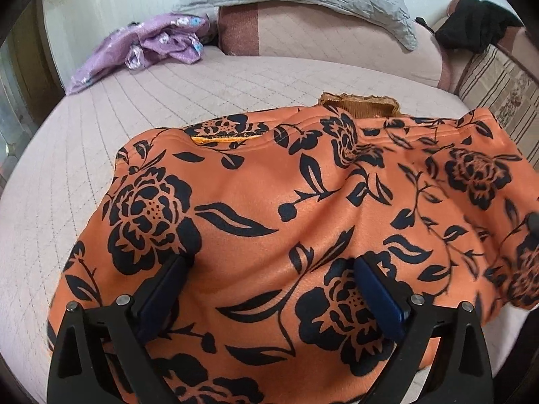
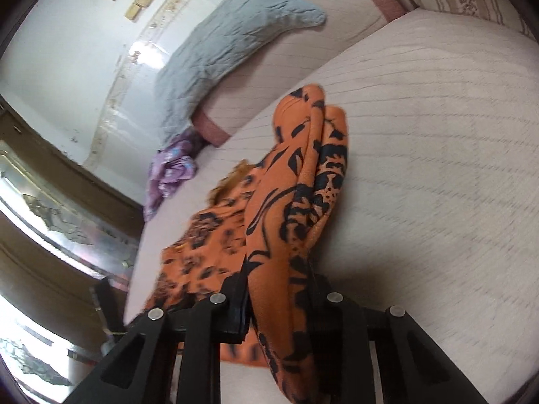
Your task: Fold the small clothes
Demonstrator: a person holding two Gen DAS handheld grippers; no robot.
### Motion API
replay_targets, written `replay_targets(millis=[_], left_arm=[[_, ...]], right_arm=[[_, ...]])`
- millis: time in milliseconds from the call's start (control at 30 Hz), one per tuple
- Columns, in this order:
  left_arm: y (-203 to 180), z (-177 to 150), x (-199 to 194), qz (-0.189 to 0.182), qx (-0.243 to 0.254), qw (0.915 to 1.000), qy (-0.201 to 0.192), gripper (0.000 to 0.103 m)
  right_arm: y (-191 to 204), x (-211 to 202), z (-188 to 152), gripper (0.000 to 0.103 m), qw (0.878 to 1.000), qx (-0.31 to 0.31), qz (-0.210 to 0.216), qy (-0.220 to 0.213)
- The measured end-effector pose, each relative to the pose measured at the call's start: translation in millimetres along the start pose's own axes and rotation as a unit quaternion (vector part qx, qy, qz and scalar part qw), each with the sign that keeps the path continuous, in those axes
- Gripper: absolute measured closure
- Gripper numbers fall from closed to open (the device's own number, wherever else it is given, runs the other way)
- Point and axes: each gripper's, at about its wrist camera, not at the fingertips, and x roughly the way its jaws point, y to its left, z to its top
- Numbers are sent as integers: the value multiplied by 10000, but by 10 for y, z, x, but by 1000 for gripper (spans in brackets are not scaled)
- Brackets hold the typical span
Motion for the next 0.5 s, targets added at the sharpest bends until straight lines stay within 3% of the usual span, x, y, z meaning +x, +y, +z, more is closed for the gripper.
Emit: replay_targets(millis=[133,267,500], left_arm=[[317,151,-164,-8,-452,9989,-128,4],[807,262,-336,374,-1077,9929,-324,4],[1712,212,-509,996,-2314,9669,-397,4]], right_arm=[[259,98,-56,79,9995,78,281,94],[548,281,-65,79,9986,119,475,204],[1117,733,-104,80,9968,86,672,415]])
